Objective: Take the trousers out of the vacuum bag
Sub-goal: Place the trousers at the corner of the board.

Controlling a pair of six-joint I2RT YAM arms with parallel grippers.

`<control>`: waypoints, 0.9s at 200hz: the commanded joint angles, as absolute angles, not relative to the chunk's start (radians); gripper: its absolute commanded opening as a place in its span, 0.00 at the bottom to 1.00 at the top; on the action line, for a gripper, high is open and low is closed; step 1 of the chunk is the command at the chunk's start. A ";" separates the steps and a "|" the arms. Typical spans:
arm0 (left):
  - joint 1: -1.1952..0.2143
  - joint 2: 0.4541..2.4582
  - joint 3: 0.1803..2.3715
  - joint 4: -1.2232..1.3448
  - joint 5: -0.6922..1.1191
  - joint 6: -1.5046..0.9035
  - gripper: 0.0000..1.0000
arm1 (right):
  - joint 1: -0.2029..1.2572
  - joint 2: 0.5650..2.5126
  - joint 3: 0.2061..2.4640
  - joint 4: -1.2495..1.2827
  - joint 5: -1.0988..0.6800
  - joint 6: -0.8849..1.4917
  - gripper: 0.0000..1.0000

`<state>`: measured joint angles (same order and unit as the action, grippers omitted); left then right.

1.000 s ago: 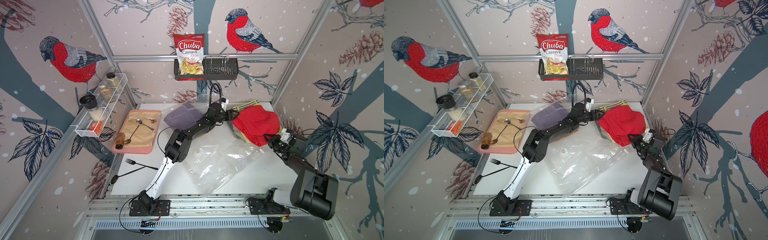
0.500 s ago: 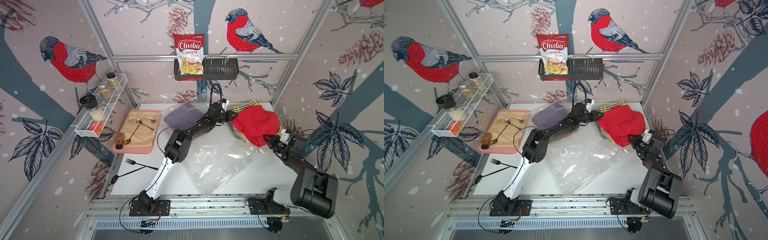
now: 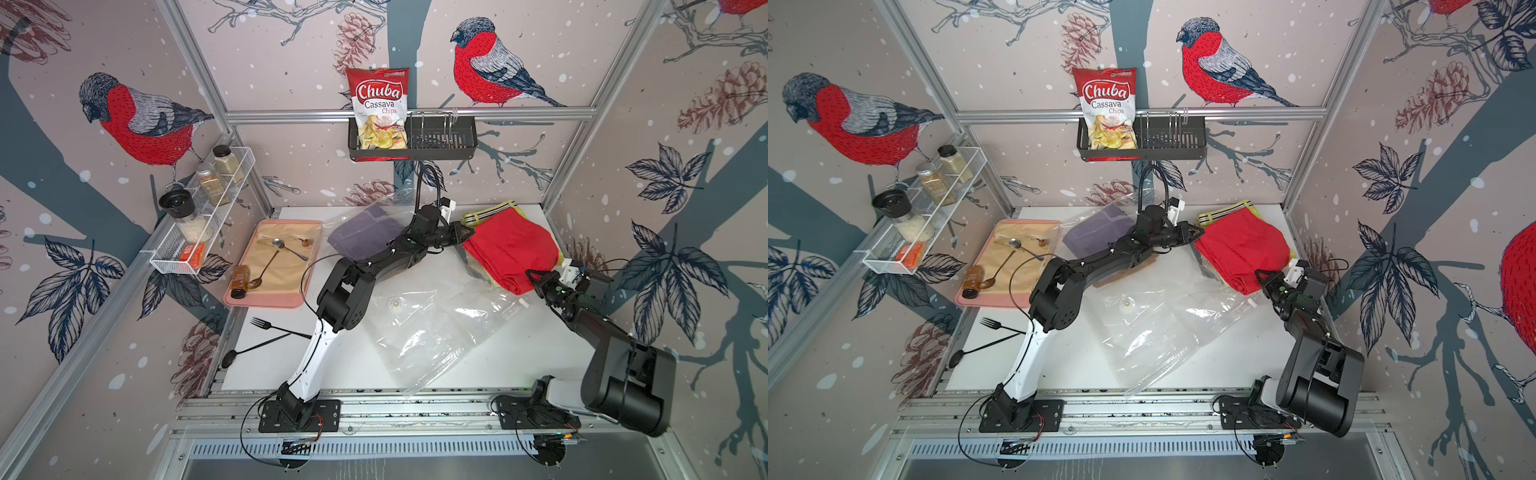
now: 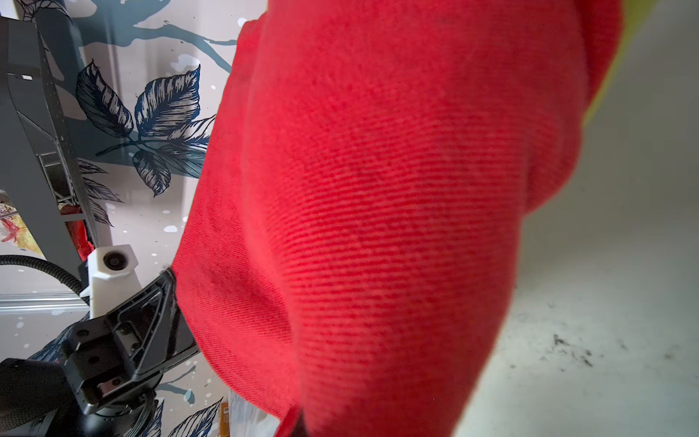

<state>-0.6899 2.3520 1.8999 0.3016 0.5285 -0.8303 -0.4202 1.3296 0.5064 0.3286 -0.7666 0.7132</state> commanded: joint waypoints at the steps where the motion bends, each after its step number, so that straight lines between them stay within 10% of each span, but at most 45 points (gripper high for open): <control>1: -0.682 2.402 1.961 0.268 0.507 -0.801 0.00 | -0.425 1.329 0.508 0.323 -0.744 0.712 0.00; 43: -0.663 2.444 1.992 0.264 0.508 -0.819 0.19 | -0.431 1.330 0.517 0.323 -0.756 0.716 0.00; 84: -0.659 2.326 1.827 0.333 0.534 -0.835 0.97 | -0.432 1.336 0.521 0.339 -0.775 0.727 0.05; 180: -0.675 2.383 1.711 0.676 0.652 -1.096 0.98 | -0.432 1.324 0.516 0.338 -0.785 0.726 0.05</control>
<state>-0.6662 2.3642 1.6855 0.5484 0.6231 -1.0306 -0.4309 1.3293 0.5140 0.3286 -0.7818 0.7326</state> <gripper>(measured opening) 0.983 0.146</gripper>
